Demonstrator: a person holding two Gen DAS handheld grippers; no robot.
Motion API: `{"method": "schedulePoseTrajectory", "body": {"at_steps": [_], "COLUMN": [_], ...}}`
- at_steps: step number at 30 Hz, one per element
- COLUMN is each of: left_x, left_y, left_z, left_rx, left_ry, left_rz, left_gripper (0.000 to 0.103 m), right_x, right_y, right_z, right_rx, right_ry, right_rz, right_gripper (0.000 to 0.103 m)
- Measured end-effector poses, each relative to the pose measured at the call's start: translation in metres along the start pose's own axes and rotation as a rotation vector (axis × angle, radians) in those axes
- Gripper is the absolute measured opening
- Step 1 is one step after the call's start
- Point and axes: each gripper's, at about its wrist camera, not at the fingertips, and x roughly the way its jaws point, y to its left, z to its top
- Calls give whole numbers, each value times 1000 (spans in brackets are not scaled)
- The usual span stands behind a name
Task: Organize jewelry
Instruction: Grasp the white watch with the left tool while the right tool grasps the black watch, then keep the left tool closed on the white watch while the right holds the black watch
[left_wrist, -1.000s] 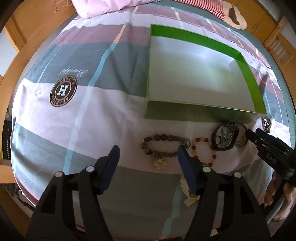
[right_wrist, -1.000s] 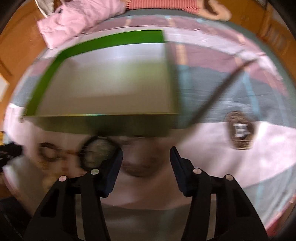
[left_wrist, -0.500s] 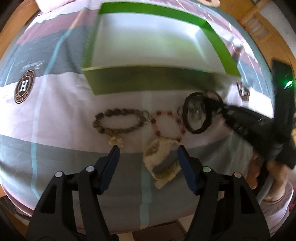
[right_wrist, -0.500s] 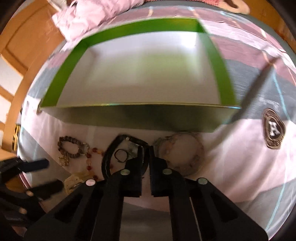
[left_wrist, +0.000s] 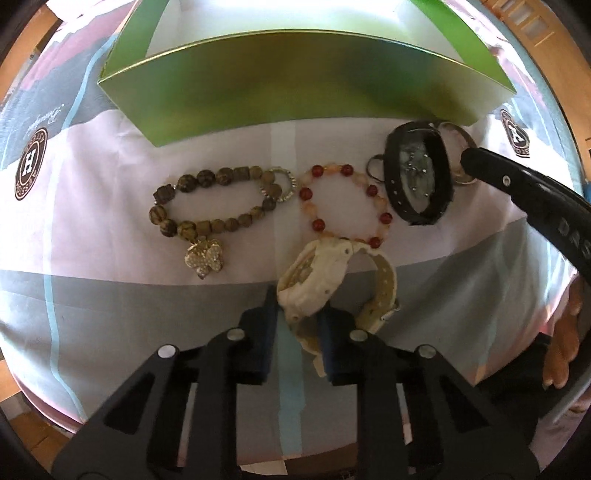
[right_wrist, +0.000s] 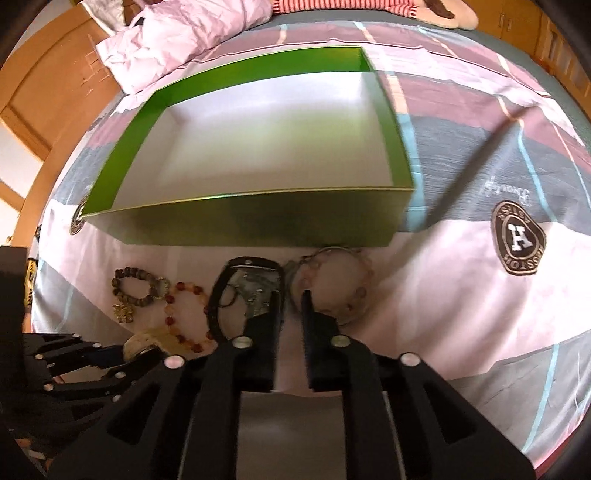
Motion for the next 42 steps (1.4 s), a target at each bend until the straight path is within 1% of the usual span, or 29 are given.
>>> {"method": "schedulePoseTrajectory", "body": {"at_steps": [1,2,5,8,9,10,11,12,13,15,17,20,23,26,28,29,34,42], "left_x": [0,1,1,2,5,6,7,7,6,4,-3,-17,-22,-19,-21,-19,-38,-52], "left_y": [-1,-1,2,1,-5,-10,-11,-12,-12,-11,-6,-2,-3,-7,-9,-9,-3,4], "left_z": [1,2,1,-1,1,0,0,1,1,3,5,9,9,11,7,11,9,4], "left_rx": [-2,-5,-7,10,15,18,18,14,10,-10,-22,-44,-52,-51,-46,-42,-32,-22], "left_ry": [-2,-3,-4,-8,-11,-15,-19,-25,-31,-47,-72,-133,-161,-170,-180,-188,-256,-299], "left_rz": [-1,-4,-7,0,5,10,12,19,20,-9,-22,-51,-54,-41,-18,-5,28,36], "left_gripper": [21,21,24,29,30,30,30,23,22,22,22,22,22,22,22,22,22,22], "right_x": [3,5,15,25,25,25,23,20,17,9,0,-13,-16,-14,-12,-13,-17,-13], "right_y": [4,6,11,15,17,19,20,18,17,14,11,7,2,-5,-3,-3,0,3], "right_z": [1,1,-1,-5,-6,-7,-7,-8,-8,-7,-7,-8,0,-1,-2,-2,-2,-3], "right_rx": [-1,-2,-9,-39,-48,-64,-64,-58,-52,-44,-40,-34,-28,-18,-14,-15,-30,-36], "right_ry": [2,6,29,49,42,45,39,28,19,-9,-39,-78,-98,-87,-79,-81,-98,-91], "right_rz": [3,5,3,-34,-40,-43,-39,-27,-20,-24,-35,-52,-61,-77,-80,-79,-89,-86], "right_gripper": [27,30,31,30,24,12,12,9,8,7,7,7,7,7,7,7,7,7]}}
